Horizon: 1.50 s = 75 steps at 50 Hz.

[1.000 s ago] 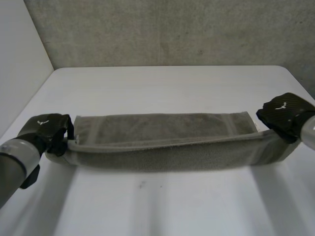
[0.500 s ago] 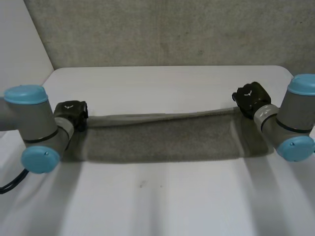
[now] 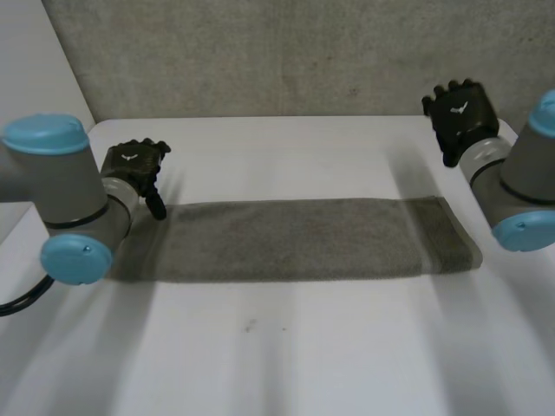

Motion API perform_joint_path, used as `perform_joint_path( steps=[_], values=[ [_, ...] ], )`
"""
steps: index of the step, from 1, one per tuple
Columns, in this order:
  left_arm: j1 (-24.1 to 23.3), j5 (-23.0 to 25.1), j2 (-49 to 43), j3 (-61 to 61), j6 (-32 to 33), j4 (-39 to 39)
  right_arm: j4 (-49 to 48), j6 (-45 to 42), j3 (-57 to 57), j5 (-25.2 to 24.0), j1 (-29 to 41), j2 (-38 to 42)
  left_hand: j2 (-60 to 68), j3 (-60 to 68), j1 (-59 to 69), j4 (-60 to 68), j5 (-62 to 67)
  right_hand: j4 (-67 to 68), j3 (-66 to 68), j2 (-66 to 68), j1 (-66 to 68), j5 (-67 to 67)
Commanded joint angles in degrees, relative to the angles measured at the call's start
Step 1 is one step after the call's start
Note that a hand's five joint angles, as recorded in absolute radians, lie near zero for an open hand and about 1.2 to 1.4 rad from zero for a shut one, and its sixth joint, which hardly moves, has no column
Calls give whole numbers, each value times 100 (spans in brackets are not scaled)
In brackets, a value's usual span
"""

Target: Fold the towel.

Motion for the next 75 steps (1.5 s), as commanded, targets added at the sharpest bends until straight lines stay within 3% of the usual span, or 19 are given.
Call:
perform_joint_path(
  steps=[1, 9, 12, 19, 32, 34, 35, 36, 37, 44, 46, 49, 55, 60, 63, 65, 68, 70, 75],
  values=[
    [-9, 40, 905, -773, 6, -129, 594, 548, 808, -256, -228, -973, 51, 31, -31, 44, -96, -444, -347, -515, -661, -495],
    [-9, 84, 1636, -1705, 15, -50, 1870, 618, 1889, -547, -800, -1396, 34, 15, -48, 28, -112, 636, 733, 565, 419, 585],
    [0, 84, 1715, -1943, 15, 20, 1697, 618, 2372, -652, -967, -1370, 34, 14, -48, 28, -113, 1713, 1811, 1643, 1497, 1662],
    [0, 92, 1733, -2243, 24, 196, 616, 584, 3253, -1310, -1310, -1274, 34, 14, -48, 28, -113, 1768, 1865, 1697, 1551, 1717],
    [0, 84, 1733, -2322, 15, 222, 404, 531, 3192, -1373, -1346, -676, 34, 14, -48, 28, -113, 1918, 2015, 1847, 1701, 1867],
    [0, 84, 1733, -2339, 15, 240, 377, 522, 3148, -1364, -1346, -570, 34, 14, -48, 28, -113, 2625, 2723, 2555, 2408, 2574],
    [0, 84, 1733, -2357, 15, 275, 325, 522, 3096, -1356, -1354, -492, 34, 14, -48, 28, -113, 4574, 4671, 4503, 4357, 4523],
    [0, 84, 1733, -2357, 15, 275, 324, 522, 3095, -1356, -1354, -491, 34, 14, -48, 28, -113, 4593, 4690, 4522, 4376, 4542],
    [-9, 84, 1733, -2366, 15, 301, 246, 530, 3034, -1338, -1372, -439, 34, 14, -48, 28, -113, 6536, 6633, 6465, 6319, 6485],
    [-9, 84, 1759, -2445, 15, 319, 70, 346, 2849, -714, -1741, -491, 17, -2, -65, 11, -129, 6556, 6653, 6485, 6339, 6505],
    [-9, 75, 1873, -2471, 15, 319, 96, -213, 2605, -111, -1977, -500, 17, -2, -65, 11, -129, 6556, 6653, 6485, 6339, 6505],
    [0, 84, 2031, -2550, 15, 319, 149, -1012, 2349, 330, -2319, -578, 17, -2, -65, 11, -129, 6556, 6653, 6485, 6339, 6505],
    [0, 92, 2225, -2656, 15, 319, 105, -1667, 2146, 420, -2356, -737, 0, -19, -81, -6, -146, 6556, 6653, 6485, 6339, 6505],
    [9, 92, 2339, -2726, 15, 328, 114, -999, 1865, 191, -1539, -1203, 0, -19, -81, -6, -146, 6556, 6653, 6485, 6339, 6505],
    [0, 84, 2357, -2753, 15, 328, 43, -436, 1821, 77, -748, -1475, 0, -19, -81, -6, -146, 6556, 6653, 6485, 6339, 6505],
    [0, 84, 2357, -2770, 15, 328, -35, -121, 1760, -89, 196, -1484, 0, -19, -81, -6, -146, 6556, 6653, 6485, 6339, 6505],
    [9, 84, 2357, -2770, 15, 328, -133, -32, 1759, -213, 702, -1458, 0, -19, -81, -6, -146, 6556, 6653, 6485, 6339, 6505],
    [0, 75, 2357, -2779, 15, 328, -290, -15, 1768, -458, 1682, -1187, 0, -19, -81, -6, -146, 6556, 6653, 6485, 6339, 6505],
    [-18, 75, 2366, -2832, 15, 328, -238, 3, 1768, -538, 2765, -458, -16, -36, -98, -23, -163, 6556, 6653, 6485, 6339, 6505]
  ],
)
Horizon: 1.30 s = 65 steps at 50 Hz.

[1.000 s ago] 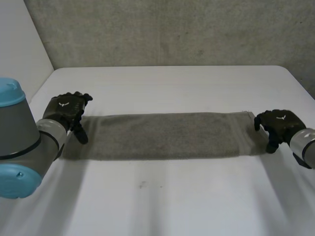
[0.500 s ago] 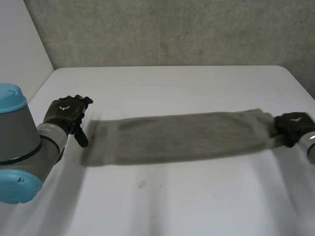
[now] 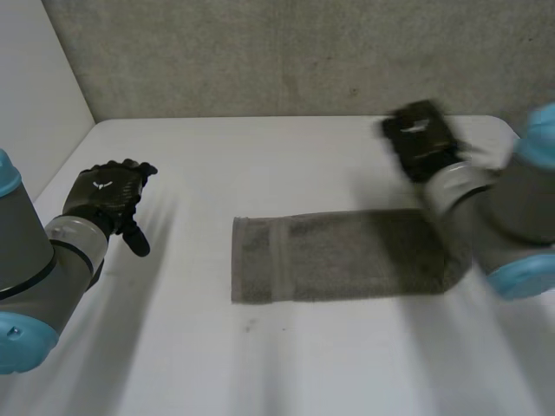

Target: Fold the towel.

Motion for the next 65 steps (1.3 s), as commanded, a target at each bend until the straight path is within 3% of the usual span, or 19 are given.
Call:
perform_joint_path(
  steps=[1, 10, 11, 12, 14, 23, 34, 40, 42, 43, 44, 45, 46, 56, 61, 65],
  values=[
    [-20, 5, 0, -61, 0, 0, -67, 65, 66, -273, 1967, 1061, 38, 18, -27, 29, -134, 218, 413, 405, 1616, 1361],
    [-179, 5, -52, 133, 18, 0, -76, 117, 102, -220, 2216, 1371, 38, 18, -27, 29, -134, 218, 413, 405, 1616, 1361],
    [-213, 5, -87, 220, 18, 0, -58, 135, 136, -194, 2207, 1301, 38, 18, -27, 29, -134, -2424, -2229, -2236, -1026, -1281],
    [-266, 5, -148, 325, 9, 0, -49, 196, 215, -185, 2172, 1187, 38, 18, -27, 29, -134, -6231, -6036, -6043, -4833, -5088],
    [-345, 5, -253, 448, 9, 9, -41, 310, 320, -159, 2033, 1003, 38, 18, -27, 29, -134, -6782, -6587, -6595, -5384, -5639],
    [-1021, -13, -939, 1291, -44, 18, 12, 1663, 1269, -220, 354, -131, 72, 51, 6, 62, -101, -6782, -6587, -6595, -5384, -5639],
    [-1751, -66, -1590, 1881, -97, 9, 127, 1603, 2271, -545, -683, -185, 72, 51, 6, 62, -101, -6782, -6587, -6595, -5384, -5639],
    [-1910, -83, -1687, 1926, -97, -8, 109, 1471, 2457, -914, -966, -98, 72, 51, 6, 62, -101, -4257, -4062, -4069, -2859, -3114],
    [-1927, -92, -1661, 1917, -123, -35, 100, 1409, 2440, -915, -975, -44, 72, 51, 6, 62, -101, -3477, -3282, -3289, -2079, -2334],
    [-1928, -92, -1661, 1917, -123, -35, 109, 1331, 2413, -889, -983, 25, 72, 51, 6, 62, -101, -2311, -2116, -2124, -913, -1168],
    [-1936, -92, -1600, 1882, -167, -61, 109, 1330, 2413, -888, -983, 26, 88, 68, 23, 79, -84, -2300, -2105, -2112, -901, -1157],
    [-1936, -92, -1599, 1882, -167, -61, 74, 1217, 2378, -862, -992, 0, 89, 68, 23, 79, -84, -35, 160, 153, 1363, 1108],
    [-1936, -92, -1564, 1847, -211, -70, 13, 1164, 2352, -836, -1018, -35, 89, 68, 23, 79, -84, 215, 410, 403, 1613, 1358],
    [-1857, -92, -845, 1346, -290, -140, -199, 970, 1675, -713, -737, -510, 72, 51, 6, 62, -101, 218, 413, 405, 1616, 1361],
    [-1674, -101, -405, 1048, -264, -140, 90, 585, 824, -739, 806, -204, 38, 18, -27, 29, -134, 218, 413, 405, 1616, 1361],
    [-1471, -101, -149, 862, -264, -140, 293, 144, 488, -748, 1442, 149, 38, 18, -27, 29, -134, 218, 413, 405, 1616, 1361]
  ],
)
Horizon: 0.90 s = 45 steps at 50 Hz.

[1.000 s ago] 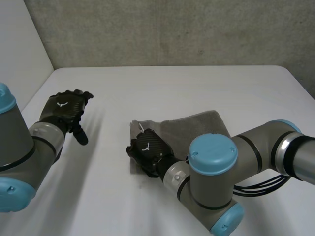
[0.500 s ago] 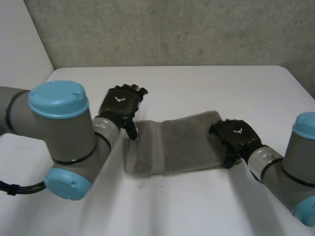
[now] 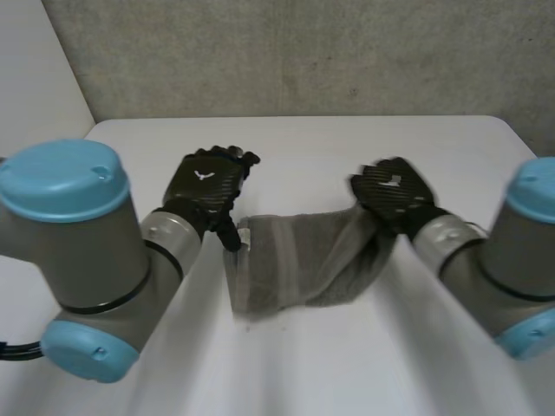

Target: Fold the towel.

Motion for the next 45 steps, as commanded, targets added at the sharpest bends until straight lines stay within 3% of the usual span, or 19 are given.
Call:
perform_joint_path(
  steps=[1, 9, 10, 12, 16, 19, 20, 22, 23, 27, 37, 45],
  values=[
    [416, 2, 658, -484, 22, 12, 429, -878, -825, -71, 1628, 692, 50, 44, -27, 45, -134, 242, 271, 579, 1649, 1325],
    [768, 46, 976, -837, 4, 48, 500, -1987, -931, -318, 2333, 1598, 50, 44, -27, 45, -134, 242, 271, 579, 1649, 1325],
    [777, 46, 967, -837, -5, 48, 482, -1979, -966, -256, 2333, 1607, 50, 44, -27, 45, -134, -518, -489, -182, 889, 565],
    [786, 54, 959, -811, -5, 74, 465, -1770, -949, -107, 2298, 1424, 66, 61, -10, 61, -117, -6757, -6729, -6421, -5351, -5675],
    [838, 54, 897, -714, -14, 92, 456, -1153, -879, 78, 2219, 1063, 100, 95, 23, 95, -84, -6757, -6729, -6421, -5351, -5675],
    [786, 46, 670, -364, -22, 135, 421, 563, -546, 166, 1457, 432, 184, 178, 107, 179, 0, -6757, -6729, -6421, -5351, -5675],
    [786, 46, 668, -362, -22, 136, 421, 569, -545, 166, 1455, 430, 184, 179, 107, 179, 0, -6757, -6729, -6421, -5351, -5675],
    [707, 28, 354, -12, -83, 127, 438, 1768, -300, 184, 939, -191, 201, 195, 124, 196, 17, -6757, -6729, -6421, -5351, -5675],
    [707, 28, 352, -11, -84, 127, 438, 1773, -299, 184, 936, -194, 201, 195, 124, 196, 17, -6757, -6729, -6421, -5351, -5675],
    [75, 72, -489, 840, -663, -57, 849, 3135, -88, 140, -38, -642, 201, 195, 124, 196, 17, -6757, -6729, -6421, -5351, -5675],
    [-313, 28, -2169, 1887, -892, -839, 1537, 2900, -333, 105, -251, -231, 201, 195, 124, 196, 17, -6757, -6729, -6421, -5351, -5675],
    [-155, -234, -2303, 1546, -901, -1139, 1721, 2389, -808, 122, -58, 507, 285, 280, 208, 280, 101, -6757, -6729, -6421, -5351, -5675]
  ],
)
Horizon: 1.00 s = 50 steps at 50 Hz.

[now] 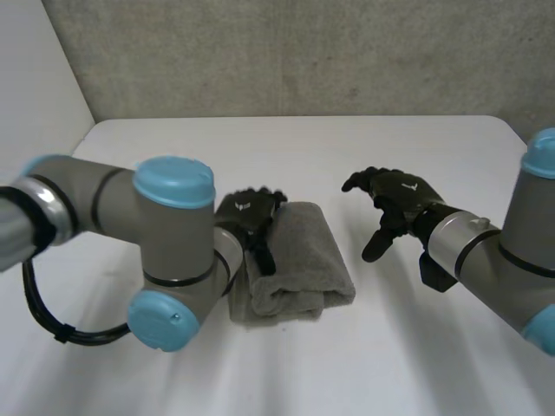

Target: Fold the towel.

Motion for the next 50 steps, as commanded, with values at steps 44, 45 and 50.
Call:
perform_joint_path(
  steps=[44, 45, 50],
  values=[
    [1106, -1022, 3789, -266, 842, -933, 777, -802, -1586, 1928, 267, -1277, 94, 99, 68, 97, -33, -433, -344, -492, -632, -484],
    [1150, -1013, 3877, -345, 842, -925, 925, -811, -1569, 1937, 241, -1329, 94, 99, 68, 97, -33, -433, -344, -492, -632, -484],
    [1194, -891, 4071, -442, 781, -933, 1102, -811, -1507, 1902, 48, -1461, 94, 99, 68, 97, -33, -433, -344, -492, -632, -484]
  ],
)
